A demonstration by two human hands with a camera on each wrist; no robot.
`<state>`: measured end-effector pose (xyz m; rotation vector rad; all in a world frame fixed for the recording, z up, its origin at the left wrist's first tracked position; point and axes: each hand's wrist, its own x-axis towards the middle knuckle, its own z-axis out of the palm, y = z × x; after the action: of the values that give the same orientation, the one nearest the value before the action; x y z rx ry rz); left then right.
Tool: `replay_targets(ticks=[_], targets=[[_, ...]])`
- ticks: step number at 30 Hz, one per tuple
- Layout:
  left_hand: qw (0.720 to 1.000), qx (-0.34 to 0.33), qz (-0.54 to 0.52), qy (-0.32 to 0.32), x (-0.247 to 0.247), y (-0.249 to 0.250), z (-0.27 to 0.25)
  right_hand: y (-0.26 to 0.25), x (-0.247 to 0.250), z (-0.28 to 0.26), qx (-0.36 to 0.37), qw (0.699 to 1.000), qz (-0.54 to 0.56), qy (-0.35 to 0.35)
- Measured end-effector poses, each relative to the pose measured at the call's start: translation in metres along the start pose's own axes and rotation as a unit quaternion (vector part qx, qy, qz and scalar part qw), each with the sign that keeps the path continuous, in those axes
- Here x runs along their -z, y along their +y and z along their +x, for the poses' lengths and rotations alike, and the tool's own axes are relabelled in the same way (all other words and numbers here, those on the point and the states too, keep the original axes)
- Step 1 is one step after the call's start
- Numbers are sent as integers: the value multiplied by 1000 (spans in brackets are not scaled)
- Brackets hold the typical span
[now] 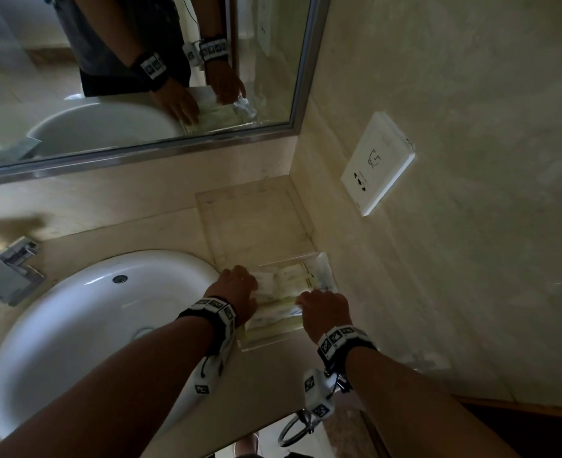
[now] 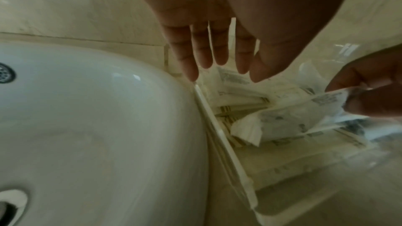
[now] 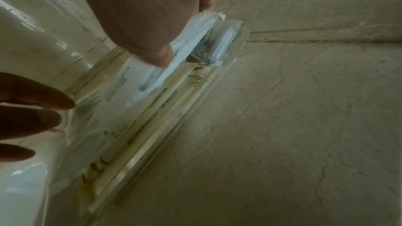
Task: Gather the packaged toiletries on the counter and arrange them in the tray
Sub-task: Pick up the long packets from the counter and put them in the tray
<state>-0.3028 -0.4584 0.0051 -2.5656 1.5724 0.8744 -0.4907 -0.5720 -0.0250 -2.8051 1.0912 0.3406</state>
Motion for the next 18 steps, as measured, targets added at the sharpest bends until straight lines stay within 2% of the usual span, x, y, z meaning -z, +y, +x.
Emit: replay_targets(ticks=[4, 7, 10, 15, 18], targets=[[999, -32, 38, -4, -8, 3, 5, -1, 4, 7, 33, 999, -7, 11], [995, -35, 92, -31, -13, 6, 3, -2, 5, 9, 35, 999, 7, 17], [991, -37, 125, -30, -9, 7, 0, -2, 2, 6, 29, 998, 53, 23], [991, -18, 130, -27, -8, 9, -2, 0, -1, -3, -12, 997, 80, 4], [992, -6, 117, -43, -9, 9, -1, 3, -2, -8, -6, 996, 88, -6]])
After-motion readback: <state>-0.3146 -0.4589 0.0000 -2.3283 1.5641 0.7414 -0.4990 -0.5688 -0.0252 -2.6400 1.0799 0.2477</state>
